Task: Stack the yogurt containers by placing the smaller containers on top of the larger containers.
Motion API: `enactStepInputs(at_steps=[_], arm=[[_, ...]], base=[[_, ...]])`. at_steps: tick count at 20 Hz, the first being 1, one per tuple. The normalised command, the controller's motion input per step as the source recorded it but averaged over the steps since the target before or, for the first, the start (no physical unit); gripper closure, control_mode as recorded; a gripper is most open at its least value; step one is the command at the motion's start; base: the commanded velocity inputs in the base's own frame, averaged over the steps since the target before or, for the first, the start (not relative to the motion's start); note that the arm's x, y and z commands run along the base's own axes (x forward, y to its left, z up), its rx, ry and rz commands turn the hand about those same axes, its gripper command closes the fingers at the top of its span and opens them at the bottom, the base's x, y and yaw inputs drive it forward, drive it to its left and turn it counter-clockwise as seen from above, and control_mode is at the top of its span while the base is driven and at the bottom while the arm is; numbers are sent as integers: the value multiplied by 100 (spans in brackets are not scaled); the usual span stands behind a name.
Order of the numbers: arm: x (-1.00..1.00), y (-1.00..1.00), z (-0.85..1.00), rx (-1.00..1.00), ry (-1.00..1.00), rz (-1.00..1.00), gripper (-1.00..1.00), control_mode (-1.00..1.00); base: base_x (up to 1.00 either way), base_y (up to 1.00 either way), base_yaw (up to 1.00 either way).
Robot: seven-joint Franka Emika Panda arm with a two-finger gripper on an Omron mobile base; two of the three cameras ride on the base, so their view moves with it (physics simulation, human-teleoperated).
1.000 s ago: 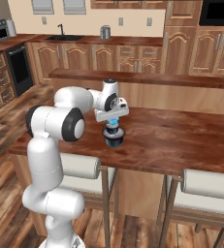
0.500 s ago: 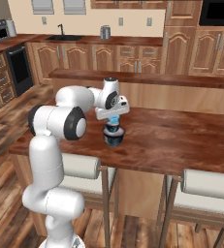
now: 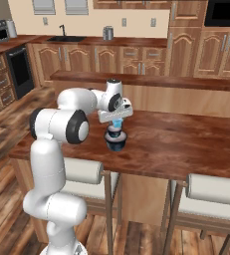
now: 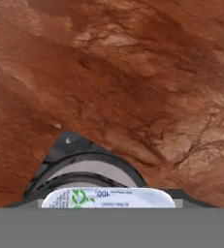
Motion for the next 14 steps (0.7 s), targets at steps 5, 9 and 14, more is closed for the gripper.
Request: enactStepInputs(at_steps=[5,9,14], arm=[[0,0,0,0,0,0,-100,-100],[0,0,0,0,0,0,-100,-100],[0,0,15,0,0,0,-100,-100]], base=[[0,0,0],[0,0,0],[0,0,0]])
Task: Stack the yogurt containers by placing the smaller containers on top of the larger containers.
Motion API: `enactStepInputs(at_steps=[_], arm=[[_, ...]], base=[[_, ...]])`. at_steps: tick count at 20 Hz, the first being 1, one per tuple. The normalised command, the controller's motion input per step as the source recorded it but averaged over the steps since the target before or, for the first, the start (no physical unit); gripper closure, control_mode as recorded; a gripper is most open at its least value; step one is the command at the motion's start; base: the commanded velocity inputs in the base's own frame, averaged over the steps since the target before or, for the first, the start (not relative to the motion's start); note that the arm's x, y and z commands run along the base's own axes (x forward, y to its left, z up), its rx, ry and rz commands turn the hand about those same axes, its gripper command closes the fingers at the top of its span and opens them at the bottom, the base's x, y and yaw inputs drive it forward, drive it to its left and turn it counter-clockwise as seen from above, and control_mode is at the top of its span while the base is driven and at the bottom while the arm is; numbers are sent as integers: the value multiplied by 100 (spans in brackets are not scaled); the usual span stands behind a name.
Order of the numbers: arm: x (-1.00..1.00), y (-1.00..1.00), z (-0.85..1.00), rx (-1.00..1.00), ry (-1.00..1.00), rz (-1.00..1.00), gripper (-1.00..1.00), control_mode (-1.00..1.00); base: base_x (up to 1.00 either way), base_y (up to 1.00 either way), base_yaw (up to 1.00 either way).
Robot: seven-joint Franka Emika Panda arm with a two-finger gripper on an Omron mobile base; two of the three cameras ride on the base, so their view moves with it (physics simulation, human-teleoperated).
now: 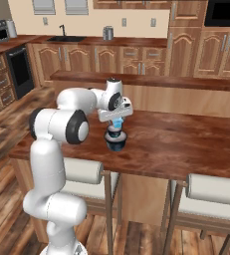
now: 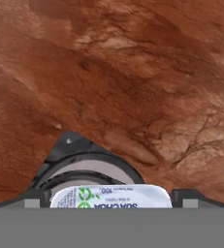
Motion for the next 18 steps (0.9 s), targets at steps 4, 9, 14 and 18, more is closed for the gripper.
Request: enactStepInputs(at_steps=[4,9,14,18], arm=[[-5,0,61,0,0,0,-100,-100],[-14,0,76,0,0,0,-100,-100],[-58,-1,50,0,-8,0,-100,-100],[-93,-13,24,0,-24,0,-100,-100]], base=[[0,0,0],[0,0,0],[0,0,0],[0,0,0]])
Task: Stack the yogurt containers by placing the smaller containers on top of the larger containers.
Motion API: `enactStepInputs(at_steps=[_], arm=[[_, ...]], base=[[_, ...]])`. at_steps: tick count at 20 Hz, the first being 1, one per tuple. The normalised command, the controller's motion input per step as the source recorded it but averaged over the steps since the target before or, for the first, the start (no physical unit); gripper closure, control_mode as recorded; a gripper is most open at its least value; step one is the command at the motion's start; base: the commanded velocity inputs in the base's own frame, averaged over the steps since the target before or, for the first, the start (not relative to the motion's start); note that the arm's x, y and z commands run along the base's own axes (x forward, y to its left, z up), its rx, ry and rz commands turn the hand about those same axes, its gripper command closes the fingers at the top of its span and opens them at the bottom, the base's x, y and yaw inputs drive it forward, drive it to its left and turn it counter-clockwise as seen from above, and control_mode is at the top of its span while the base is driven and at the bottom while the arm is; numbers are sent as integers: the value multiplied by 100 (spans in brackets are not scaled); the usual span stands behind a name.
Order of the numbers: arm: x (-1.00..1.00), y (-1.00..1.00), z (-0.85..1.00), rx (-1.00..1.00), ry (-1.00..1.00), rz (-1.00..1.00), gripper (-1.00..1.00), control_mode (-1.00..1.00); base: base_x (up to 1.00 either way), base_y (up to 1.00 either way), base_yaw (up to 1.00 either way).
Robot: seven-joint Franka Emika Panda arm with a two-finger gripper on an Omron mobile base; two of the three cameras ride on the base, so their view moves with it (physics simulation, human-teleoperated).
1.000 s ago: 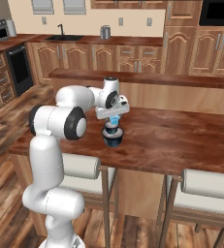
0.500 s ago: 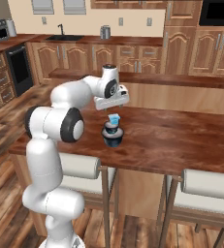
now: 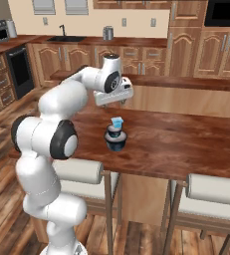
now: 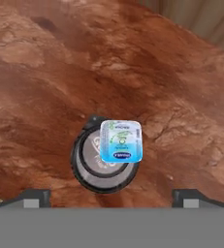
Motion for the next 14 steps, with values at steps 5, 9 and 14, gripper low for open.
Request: enactStepInputs(at_steps=[5,9,14], arm=[[-100,-14,46,0,-29,0,-100,-100],[-100,-27,54,3,-39,0,-100,-100],[-100,-43,42,9,-39,0,-100,-100]], base=[[0,0,0],[0,0,0],[0,0,0]])
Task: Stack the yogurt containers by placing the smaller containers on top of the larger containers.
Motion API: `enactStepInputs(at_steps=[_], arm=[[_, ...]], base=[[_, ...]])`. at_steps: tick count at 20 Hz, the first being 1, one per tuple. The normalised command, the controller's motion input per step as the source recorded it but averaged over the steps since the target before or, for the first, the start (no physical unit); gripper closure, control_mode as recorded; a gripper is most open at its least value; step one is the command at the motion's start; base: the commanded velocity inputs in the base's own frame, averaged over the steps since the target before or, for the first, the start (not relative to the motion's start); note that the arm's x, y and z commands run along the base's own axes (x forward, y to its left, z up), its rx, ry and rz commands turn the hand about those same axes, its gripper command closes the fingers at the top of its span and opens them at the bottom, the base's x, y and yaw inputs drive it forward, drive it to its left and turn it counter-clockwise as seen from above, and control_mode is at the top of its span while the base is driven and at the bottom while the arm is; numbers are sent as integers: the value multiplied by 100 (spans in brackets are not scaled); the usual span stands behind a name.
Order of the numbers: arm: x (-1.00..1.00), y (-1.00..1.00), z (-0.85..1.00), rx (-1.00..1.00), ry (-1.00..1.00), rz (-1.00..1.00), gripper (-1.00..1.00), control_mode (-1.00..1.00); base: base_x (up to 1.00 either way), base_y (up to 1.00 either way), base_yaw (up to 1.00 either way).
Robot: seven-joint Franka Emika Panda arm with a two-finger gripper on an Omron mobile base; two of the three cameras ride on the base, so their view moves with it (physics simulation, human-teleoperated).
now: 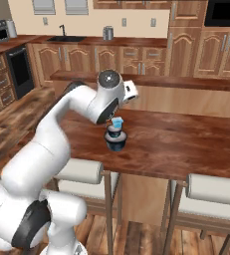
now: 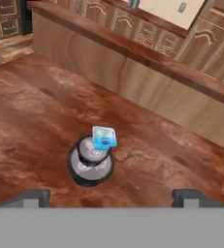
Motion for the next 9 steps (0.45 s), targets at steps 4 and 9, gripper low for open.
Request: enactStepInputs(at_steps=[4,9], arm=[[-85,-57,31,15,-34,0,-100,-100],[-66,-75,29,16,-26,0,-100,-100]], base=[[0,0,0],[0,0,0]])
